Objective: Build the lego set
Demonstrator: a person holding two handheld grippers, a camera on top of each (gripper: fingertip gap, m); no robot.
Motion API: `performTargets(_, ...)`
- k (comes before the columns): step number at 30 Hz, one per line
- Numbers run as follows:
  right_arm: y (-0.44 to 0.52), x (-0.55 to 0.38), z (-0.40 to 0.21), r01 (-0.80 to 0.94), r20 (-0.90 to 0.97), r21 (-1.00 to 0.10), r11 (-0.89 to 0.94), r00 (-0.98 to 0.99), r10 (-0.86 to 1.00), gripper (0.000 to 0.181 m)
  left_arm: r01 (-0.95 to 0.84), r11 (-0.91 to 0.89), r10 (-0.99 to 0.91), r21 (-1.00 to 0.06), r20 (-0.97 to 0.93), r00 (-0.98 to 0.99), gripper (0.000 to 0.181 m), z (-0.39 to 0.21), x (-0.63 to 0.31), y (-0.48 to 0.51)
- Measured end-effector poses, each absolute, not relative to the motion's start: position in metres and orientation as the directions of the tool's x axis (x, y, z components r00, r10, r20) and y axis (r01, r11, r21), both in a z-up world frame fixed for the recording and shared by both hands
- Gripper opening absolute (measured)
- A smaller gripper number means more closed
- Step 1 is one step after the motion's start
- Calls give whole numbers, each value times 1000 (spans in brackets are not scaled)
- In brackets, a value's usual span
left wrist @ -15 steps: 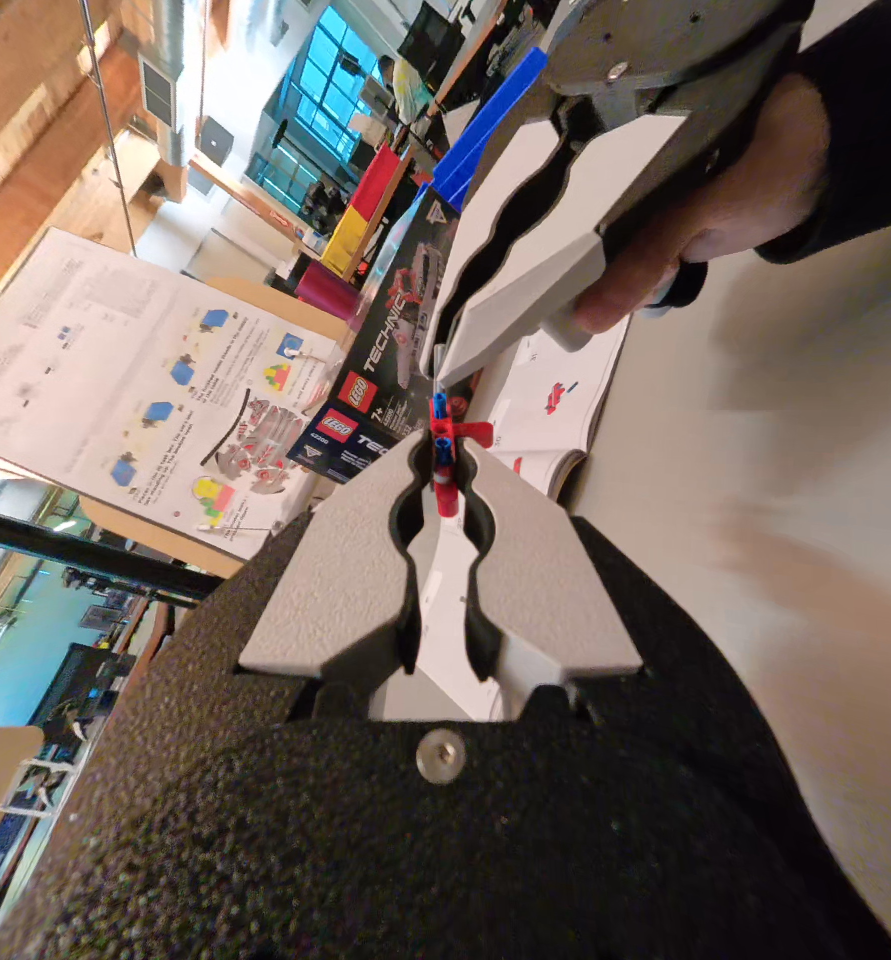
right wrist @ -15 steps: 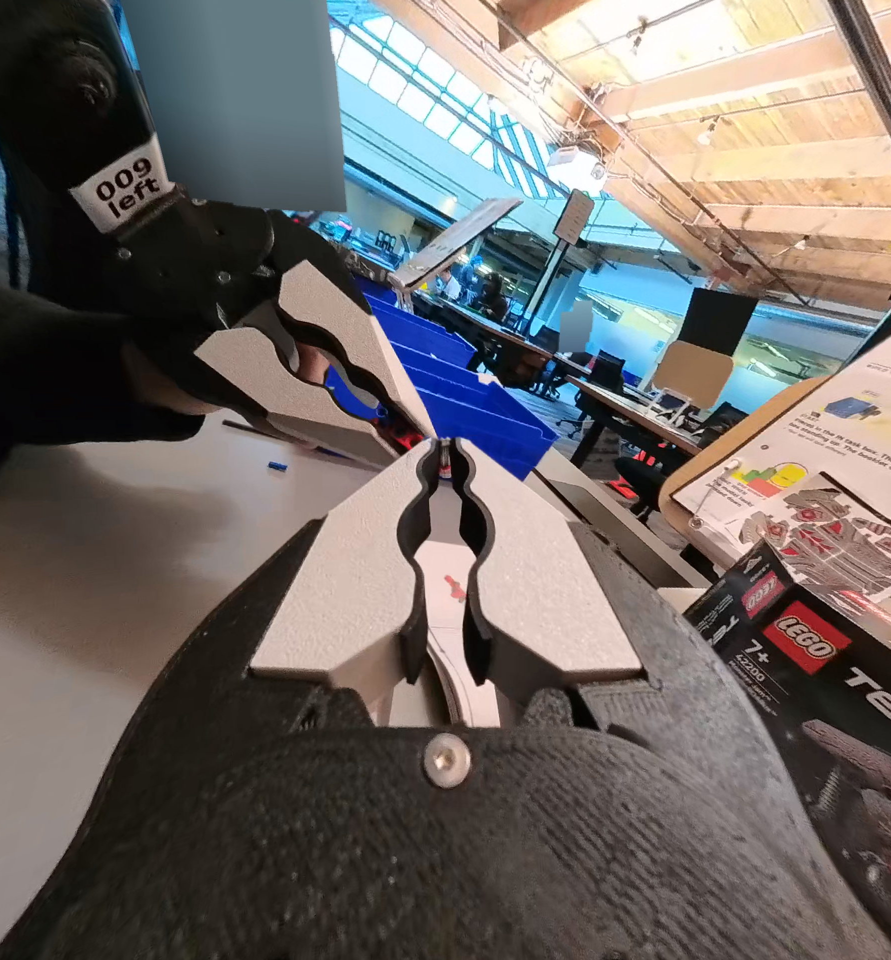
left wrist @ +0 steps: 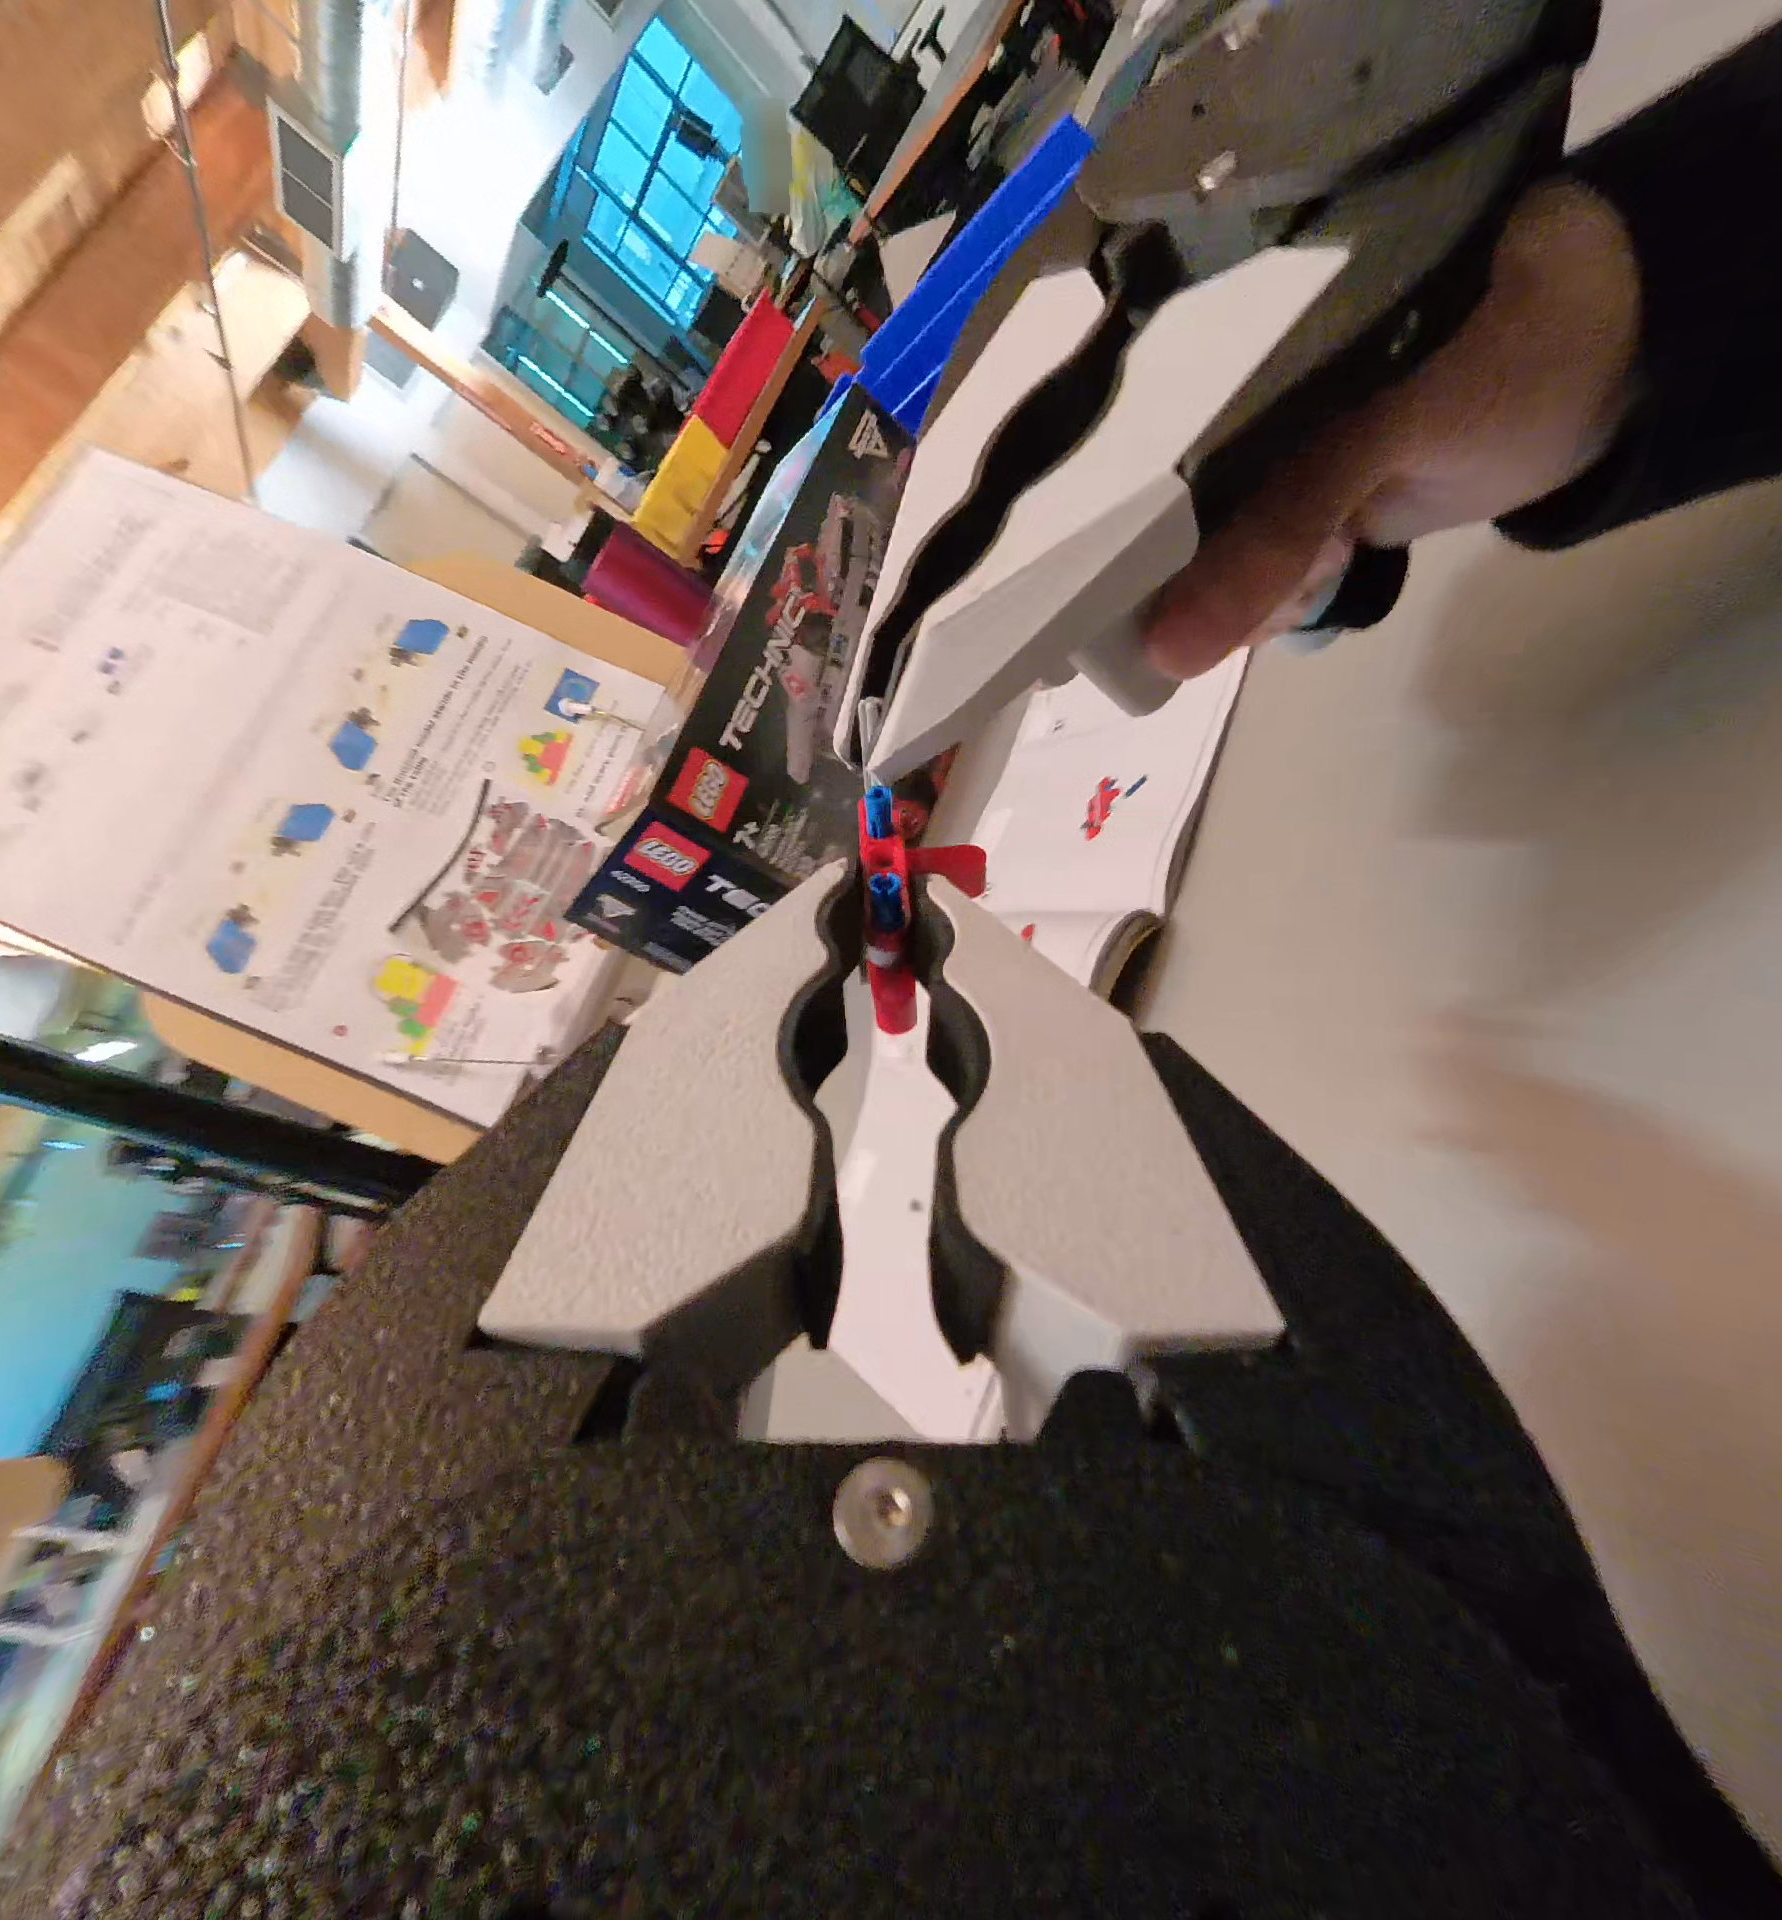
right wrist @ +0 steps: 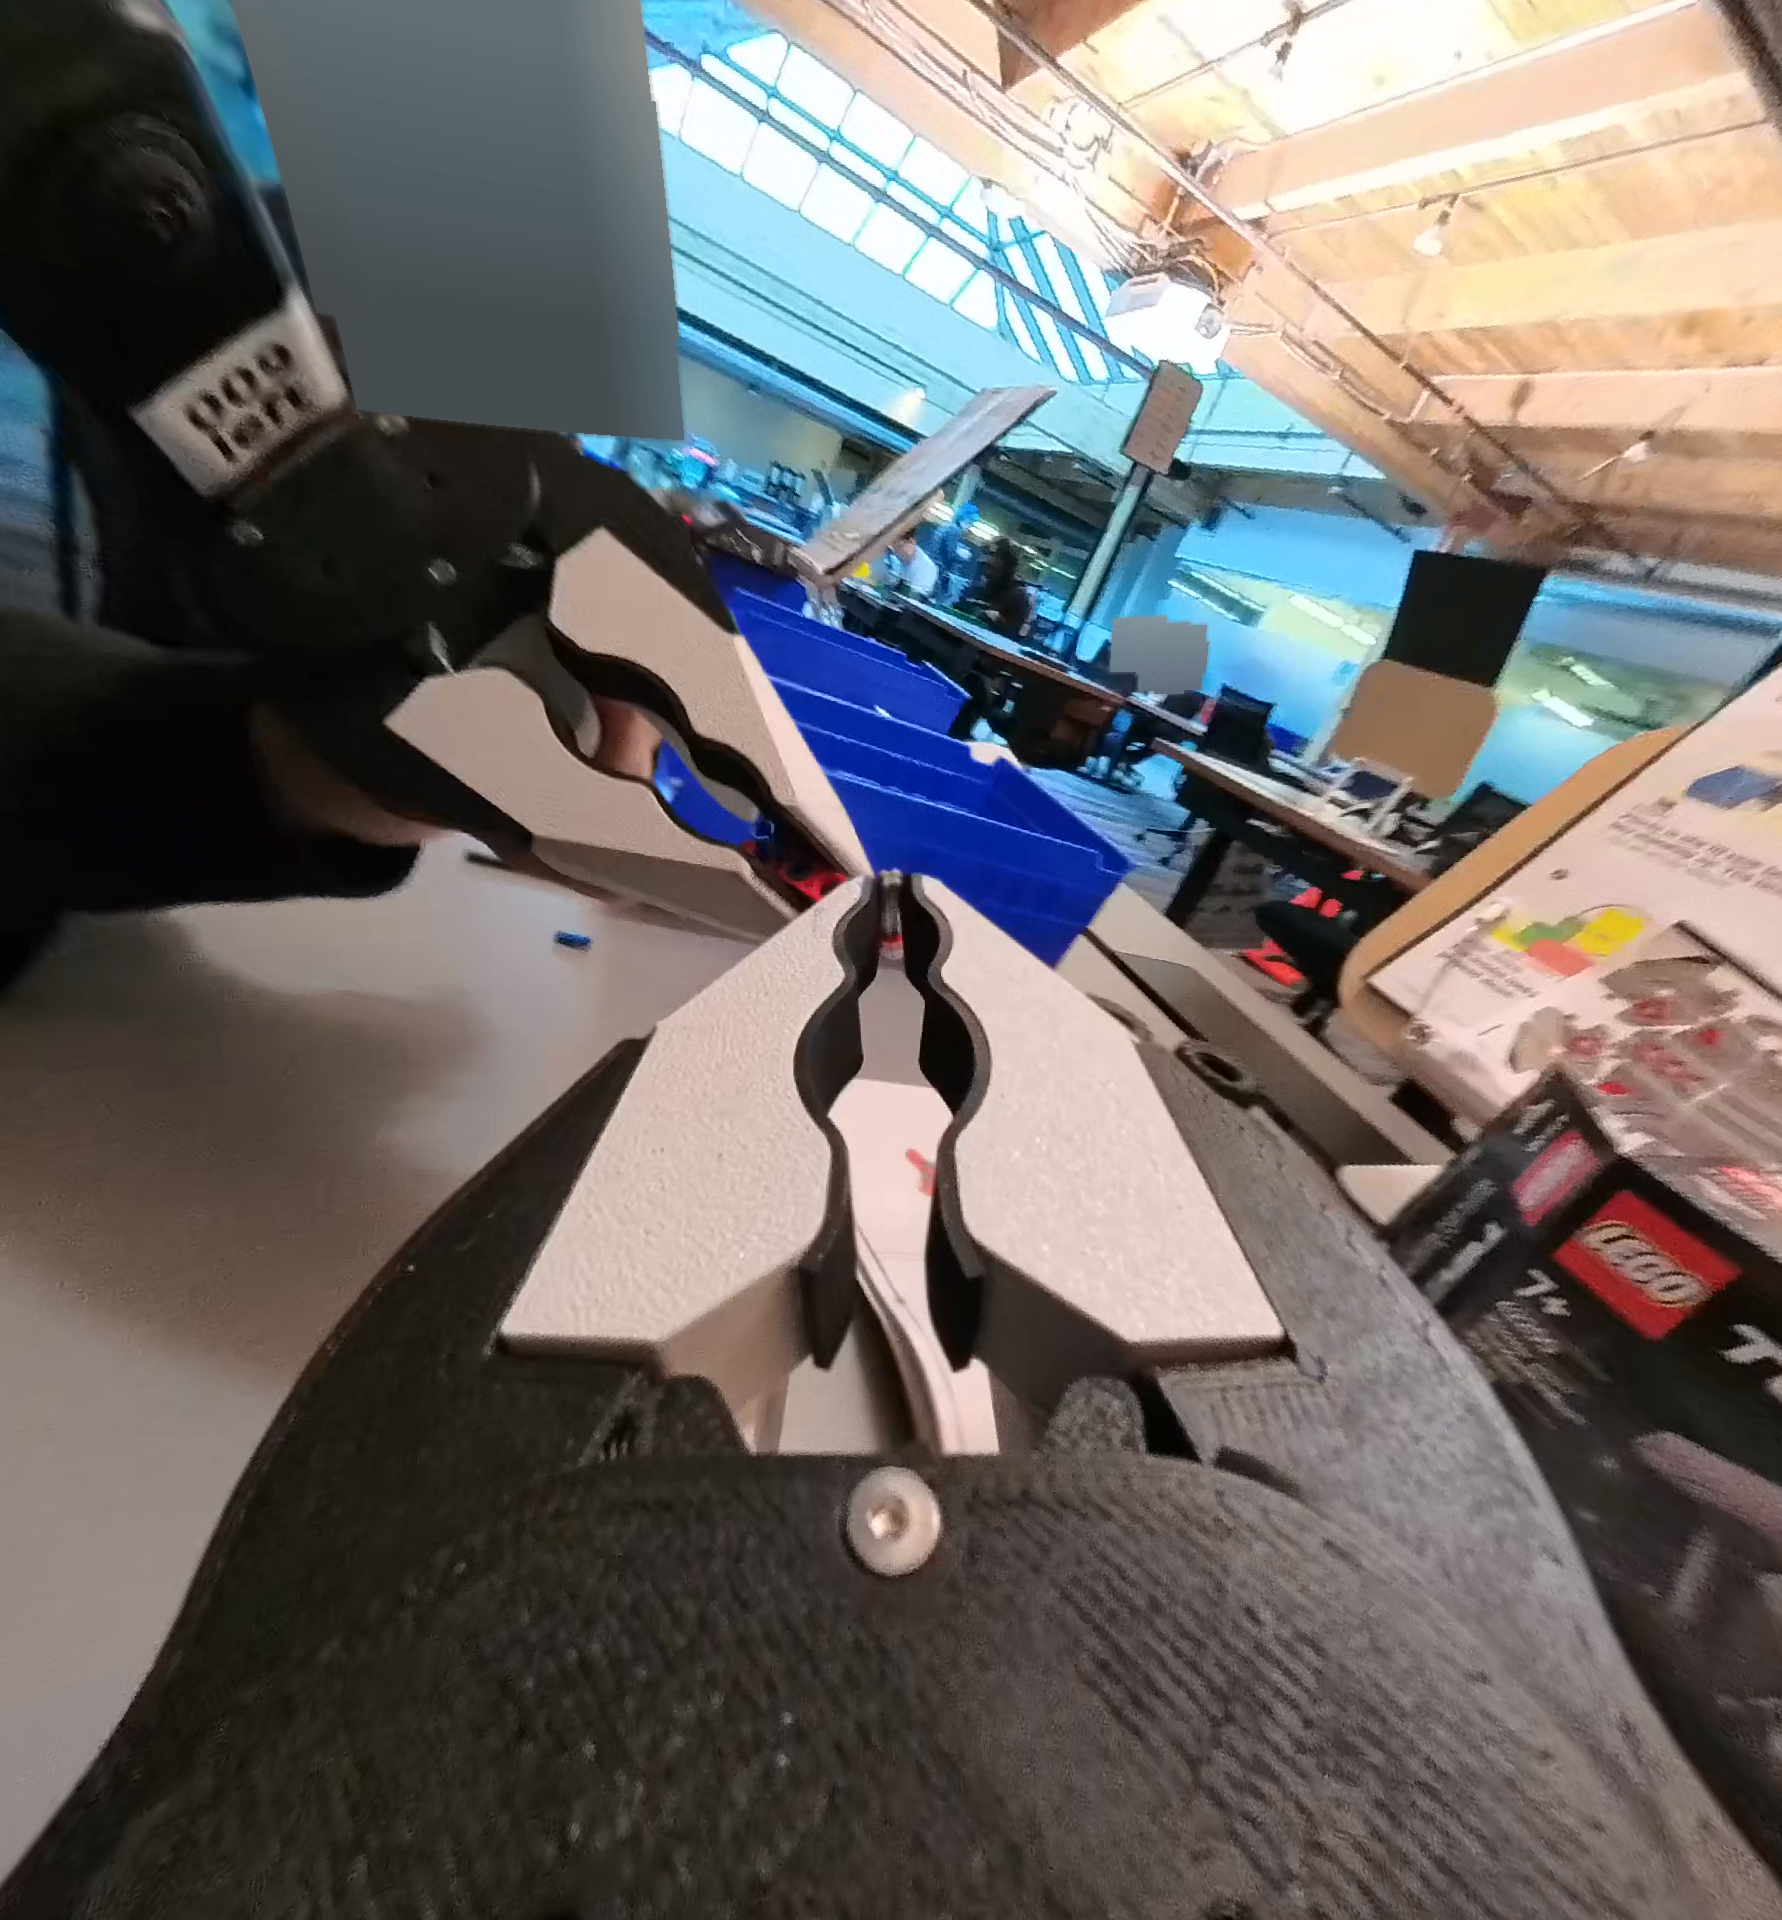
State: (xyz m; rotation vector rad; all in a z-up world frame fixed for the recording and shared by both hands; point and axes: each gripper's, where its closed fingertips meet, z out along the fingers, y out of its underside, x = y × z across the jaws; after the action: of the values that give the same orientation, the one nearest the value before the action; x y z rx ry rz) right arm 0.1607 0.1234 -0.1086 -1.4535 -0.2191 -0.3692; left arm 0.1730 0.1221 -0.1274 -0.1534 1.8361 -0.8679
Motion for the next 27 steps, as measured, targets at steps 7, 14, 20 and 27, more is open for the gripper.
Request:
performTargets(7, 126, 161, -109, 264, 257, -958, 110, 964, -70, 3, 201, 563, -576, -802, -555, -600, 5, -131, 172, 117)
performTargets(14, 134, 164, -120, 208, 206, -977, 36, 977, -55, 2, 157, 593, -570, -789, -550, -610, 5, -141, 175, 122)
performTargets(20, 131, 165, -123, 137, 136, -988, 64, 990, -21, 2, 210, 661, -522, -721, -642, -561, 5, -146, 181, 120)
performTargets(27, 124, 166, -105, -21, -15, -981, 195, 999, 30, 39, 329, 700, -476, -633, -758, -446, 5, -138, 181, 122)
